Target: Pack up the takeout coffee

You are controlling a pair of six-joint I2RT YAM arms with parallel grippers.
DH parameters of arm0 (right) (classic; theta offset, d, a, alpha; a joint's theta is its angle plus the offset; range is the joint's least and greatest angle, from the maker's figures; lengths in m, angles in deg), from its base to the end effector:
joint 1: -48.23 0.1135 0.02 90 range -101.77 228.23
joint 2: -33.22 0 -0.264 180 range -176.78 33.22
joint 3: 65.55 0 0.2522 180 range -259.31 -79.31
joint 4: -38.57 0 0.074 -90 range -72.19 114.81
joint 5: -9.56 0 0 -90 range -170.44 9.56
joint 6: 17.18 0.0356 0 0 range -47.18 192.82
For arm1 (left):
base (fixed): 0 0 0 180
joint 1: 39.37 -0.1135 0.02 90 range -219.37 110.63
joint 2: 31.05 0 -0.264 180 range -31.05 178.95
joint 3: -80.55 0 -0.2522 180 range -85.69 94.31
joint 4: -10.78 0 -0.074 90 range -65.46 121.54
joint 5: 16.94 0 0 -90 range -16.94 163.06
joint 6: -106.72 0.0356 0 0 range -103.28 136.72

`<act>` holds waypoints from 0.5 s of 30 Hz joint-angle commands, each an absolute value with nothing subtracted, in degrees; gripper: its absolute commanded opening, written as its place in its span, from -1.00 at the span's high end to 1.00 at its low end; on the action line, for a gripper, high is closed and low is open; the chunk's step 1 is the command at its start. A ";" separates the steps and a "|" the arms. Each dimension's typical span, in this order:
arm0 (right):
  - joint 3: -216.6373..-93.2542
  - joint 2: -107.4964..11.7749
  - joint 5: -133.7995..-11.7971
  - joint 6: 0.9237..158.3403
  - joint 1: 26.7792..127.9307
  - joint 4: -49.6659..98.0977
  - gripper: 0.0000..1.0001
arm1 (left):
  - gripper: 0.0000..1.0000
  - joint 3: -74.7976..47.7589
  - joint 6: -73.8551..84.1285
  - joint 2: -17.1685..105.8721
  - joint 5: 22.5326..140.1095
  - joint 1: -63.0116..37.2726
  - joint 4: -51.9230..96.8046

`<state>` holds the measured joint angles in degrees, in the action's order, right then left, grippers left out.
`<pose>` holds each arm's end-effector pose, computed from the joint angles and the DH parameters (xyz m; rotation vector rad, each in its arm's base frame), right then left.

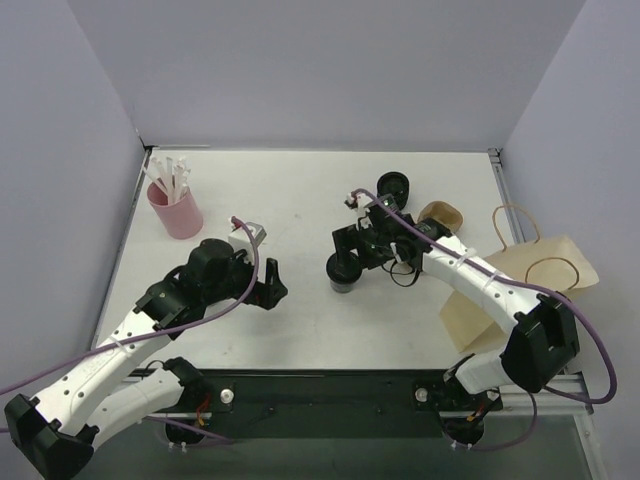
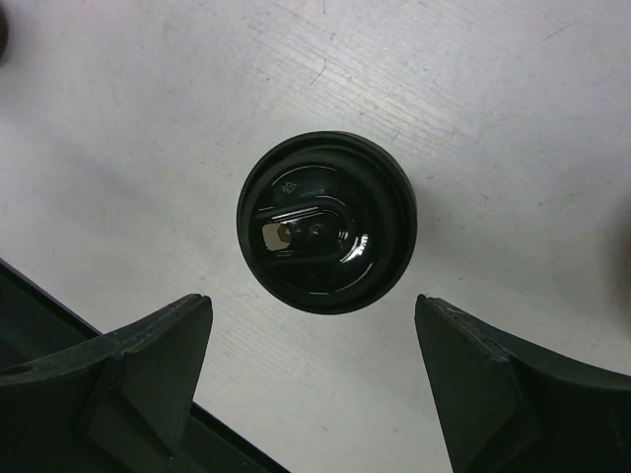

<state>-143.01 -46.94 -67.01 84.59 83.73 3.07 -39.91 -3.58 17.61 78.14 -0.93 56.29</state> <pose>0.2493 0.1880 0.2946 -0.6038 2.2319 0.6983 0.1417 -0.1165 0.2971 0.4070 2.2170 -0.6670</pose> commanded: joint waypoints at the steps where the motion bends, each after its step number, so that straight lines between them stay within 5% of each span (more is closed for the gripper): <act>1: -145.93 -48.78 -70.33 81.35 86.81 1.35 -0.75 | -0.95 -38.84 -2.53 16.32 75.26 -0.43 56.45; 15: -148.13 -54.67 -77.19 77.74 89.80 1.61 -0.79 | -0.94 -37.96 -2.27 16.67 73.50 0.01 57.94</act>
<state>-146.12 -53.58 -74.29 79.47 89.20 2.70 -39.91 -3.38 16.95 74.38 -0.34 57.93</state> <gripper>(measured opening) 0.893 0.972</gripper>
